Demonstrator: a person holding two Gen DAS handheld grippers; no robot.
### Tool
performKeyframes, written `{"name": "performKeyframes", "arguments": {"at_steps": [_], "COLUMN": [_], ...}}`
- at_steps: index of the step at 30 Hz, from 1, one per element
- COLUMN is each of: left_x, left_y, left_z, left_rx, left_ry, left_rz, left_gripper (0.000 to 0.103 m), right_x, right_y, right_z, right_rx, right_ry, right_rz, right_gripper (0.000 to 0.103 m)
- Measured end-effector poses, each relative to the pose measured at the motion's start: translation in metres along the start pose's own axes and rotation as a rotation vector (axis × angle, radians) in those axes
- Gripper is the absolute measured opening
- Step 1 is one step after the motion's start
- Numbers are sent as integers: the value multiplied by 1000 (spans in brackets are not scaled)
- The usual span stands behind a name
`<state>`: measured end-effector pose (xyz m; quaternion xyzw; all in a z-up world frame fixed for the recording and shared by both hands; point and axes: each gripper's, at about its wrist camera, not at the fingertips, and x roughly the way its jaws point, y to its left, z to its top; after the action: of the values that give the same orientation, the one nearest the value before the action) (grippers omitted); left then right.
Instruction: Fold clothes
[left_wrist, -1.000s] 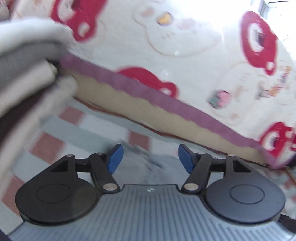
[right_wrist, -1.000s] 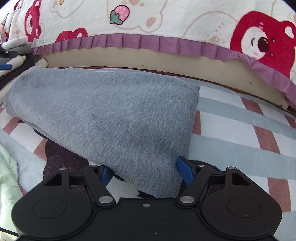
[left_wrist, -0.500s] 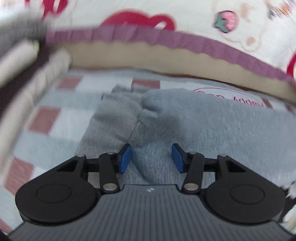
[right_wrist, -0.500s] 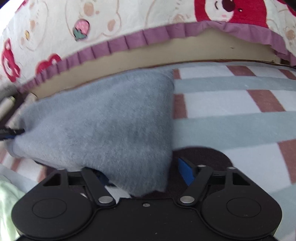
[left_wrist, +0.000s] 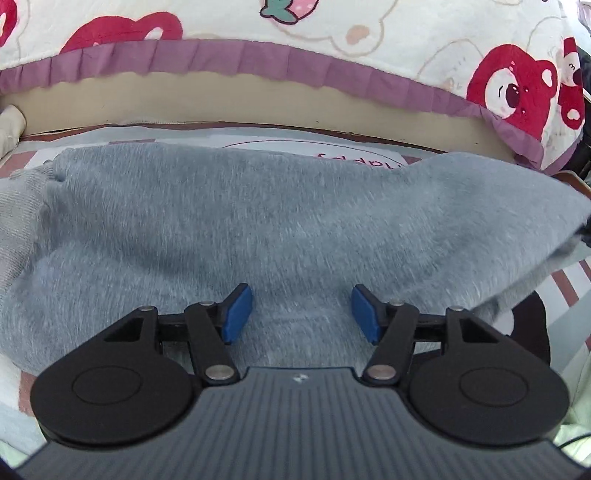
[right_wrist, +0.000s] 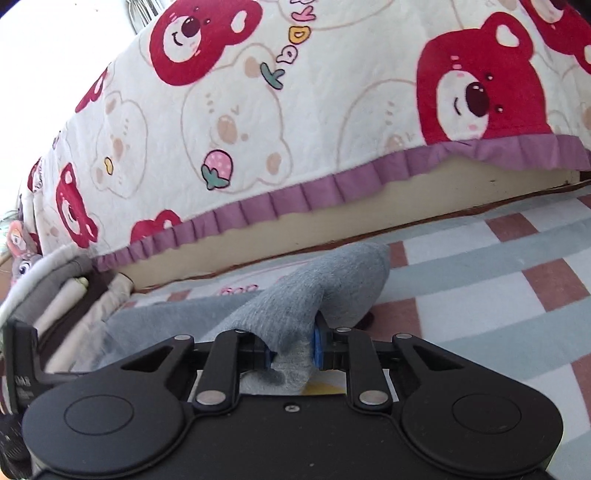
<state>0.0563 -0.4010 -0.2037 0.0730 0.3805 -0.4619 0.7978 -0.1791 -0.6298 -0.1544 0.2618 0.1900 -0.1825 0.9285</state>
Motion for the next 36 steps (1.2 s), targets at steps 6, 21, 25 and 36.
{"name": "performKeyframes", "arguments": {"at_steps": [6,21,25,36], "left_x": [0,-13,-40,-91], "left_y": [6,46,101,208], "left_z": [2,18,26,-14], "left_rx": [-15,-120,-211,-580], "left_ry": [13,21,25,64], "left_rz": [-26,-47,15,35], "left_gripper": [59,60,60,76], "right_x": [26,3,16,68], "right_y": [-31,87,139,231], "right_z": [-26,29,55,65], "right_rx": [290,-249,-429,-680], "right_ry": [65,-91,-72,33], "right_rz": [-96,58,144,264], "right_gripper": [66,15,15,15]}}
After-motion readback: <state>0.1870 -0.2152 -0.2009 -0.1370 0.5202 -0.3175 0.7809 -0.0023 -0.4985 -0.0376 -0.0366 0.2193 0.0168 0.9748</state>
